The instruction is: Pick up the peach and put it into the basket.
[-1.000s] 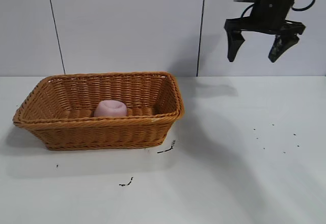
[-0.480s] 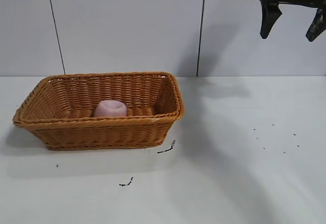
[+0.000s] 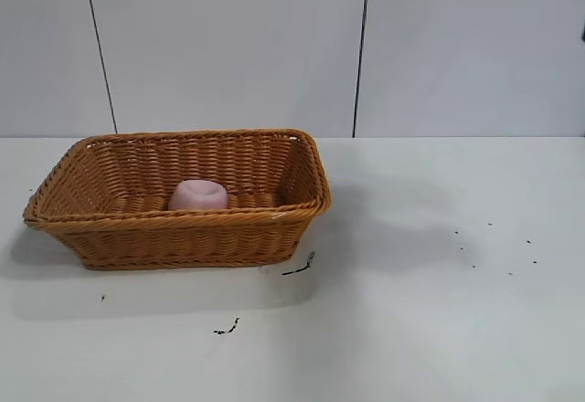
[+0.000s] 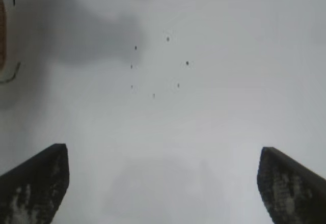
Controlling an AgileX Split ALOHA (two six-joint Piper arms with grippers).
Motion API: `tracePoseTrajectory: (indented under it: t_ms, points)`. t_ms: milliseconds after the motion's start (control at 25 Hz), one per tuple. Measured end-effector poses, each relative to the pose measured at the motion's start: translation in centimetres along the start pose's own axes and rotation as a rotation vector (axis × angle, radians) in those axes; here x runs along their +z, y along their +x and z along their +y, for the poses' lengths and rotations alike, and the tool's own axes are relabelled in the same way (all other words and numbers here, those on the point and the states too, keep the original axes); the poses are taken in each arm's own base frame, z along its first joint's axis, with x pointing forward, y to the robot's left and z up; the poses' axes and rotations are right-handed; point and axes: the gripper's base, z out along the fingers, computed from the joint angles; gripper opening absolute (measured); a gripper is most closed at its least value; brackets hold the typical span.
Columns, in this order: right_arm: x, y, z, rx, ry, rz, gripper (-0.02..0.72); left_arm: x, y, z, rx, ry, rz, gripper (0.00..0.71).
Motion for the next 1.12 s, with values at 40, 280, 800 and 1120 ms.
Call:
tracePoseTrajectory:
  t_ms: [40, 280, 800, 1120]
  points:
    - [-0.2, 1.3, 0.1, -0.001, 0.004, -0.048, 0.689, 0.0, 0.0, 0.0, 0.0, 0.0, 0.0, 0.692]
    - [0.6, 8.6, 0.5, -0.008, 0.024, -0.267, 0.689, 0.0, 0.0, 0.0, 0.0, 0.0, 0.0, 0.692]
    - [-3.4, 15.2, 1.2, -0.036, 0.06, -0.751, 0.689, 0.0, 0.0, 0.0, 0.0, 0.0, 0.0, 0.692]
    - [-3.4, 15.3, 1.2, -0.037, 0.06, -0.754, 0.689, 0.0, 0.0, 0.0, 0.0, 0.0, 0.0, 0.692]
